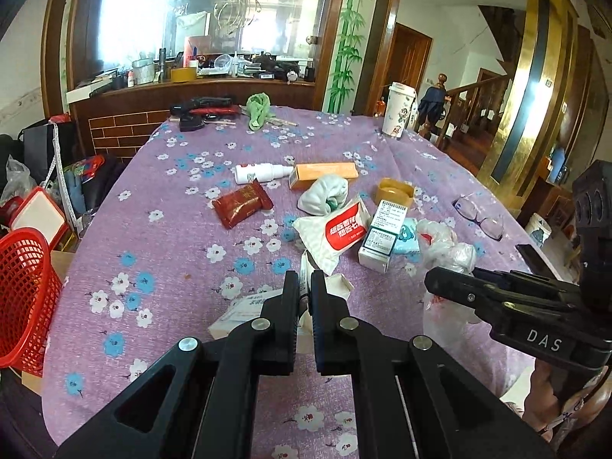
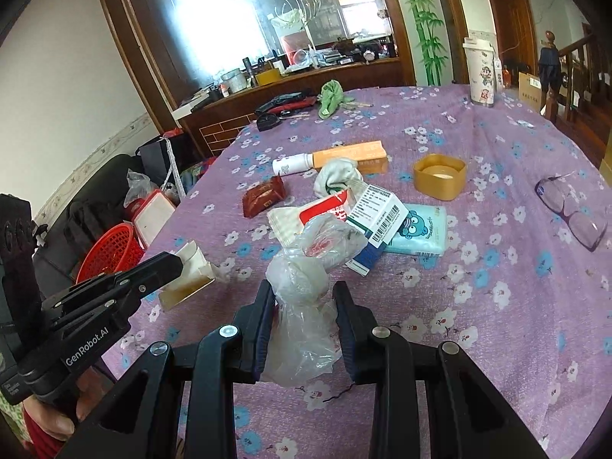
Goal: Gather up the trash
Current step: 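Grasp the clear plastic bag with the right tool while the left tool grasps a small white paper piece, then carry the plastic bag and paper piece in both tools over the red basket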
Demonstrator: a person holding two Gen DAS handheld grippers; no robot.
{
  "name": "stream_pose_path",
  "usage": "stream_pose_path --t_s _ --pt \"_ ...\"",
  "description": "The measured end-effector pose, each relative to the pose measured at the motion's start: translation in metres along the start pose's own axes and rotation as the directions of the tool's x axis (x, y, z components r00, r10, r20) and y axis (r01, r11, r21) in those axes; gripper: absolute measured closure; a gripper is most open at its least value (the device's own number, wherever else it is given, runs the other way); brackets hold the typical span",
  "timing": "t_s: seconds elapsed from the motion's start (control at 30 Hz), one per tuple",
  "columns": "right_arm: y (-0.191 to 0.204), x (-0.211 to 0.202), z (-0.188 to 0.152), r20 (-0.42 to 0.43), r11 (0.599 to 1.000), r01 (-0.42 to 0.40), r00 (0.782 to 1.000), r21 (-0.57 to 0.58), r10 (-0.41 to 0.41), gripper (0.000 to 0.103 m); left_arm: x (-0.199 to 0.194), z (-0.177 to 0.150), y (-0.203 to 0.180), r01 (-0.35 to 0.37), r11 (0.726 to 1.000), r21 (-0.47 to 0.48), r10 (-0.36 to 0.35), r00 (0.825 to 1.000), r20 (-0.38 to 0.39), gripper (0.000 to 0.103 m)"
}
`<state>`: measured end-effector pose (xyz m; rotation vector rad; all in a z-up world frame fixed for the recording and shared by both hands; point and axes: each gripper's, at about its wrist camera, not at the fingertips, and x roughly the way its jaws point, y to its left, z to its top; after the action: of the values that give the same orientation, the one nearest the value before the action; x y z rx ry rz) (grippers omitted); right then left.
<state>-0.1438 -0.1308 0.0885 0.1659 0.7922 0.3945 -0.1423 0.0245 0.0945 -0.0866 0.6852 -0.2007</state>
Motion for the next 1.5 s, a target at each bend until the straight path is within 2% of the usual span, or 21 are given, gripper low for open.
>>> stream_pose_path --t_s 0.27,1.07,1.3,1.5 --pt "0.006 -0.009 -0.002 0.011 1.000 -0.006 1.000 -0.014 0.006 0.070 -0.017 0.005 0.004 0.002 1.000 -0.011 -0.002 0.999 0.033 0.097" --pt "0.017 0.006 -0.004 -0.032 0.999 -0.027 0.999 -0.033 0.026 0.070 -0.020 0.006 0.024 -0.014 0.999 -0.051 0.017 0.999 0.043 0.097" --pt "0.036 0.012 0.008 -0.045 0.996 -0.054 0.998 -0.072 0.051 0.070 -0.034 0.012 0.036 -0.027 0.997 -0.070 0.033 0.996 0.078 0.097" --pt "0.071 0.024 0.024 -0.078 0.986 -0.110 0.992 -0.126 0.100 0.070 -0.058 0.021 0.062 -0.058 0.993 -0.104 0.071 0.989 0.127 0.097"
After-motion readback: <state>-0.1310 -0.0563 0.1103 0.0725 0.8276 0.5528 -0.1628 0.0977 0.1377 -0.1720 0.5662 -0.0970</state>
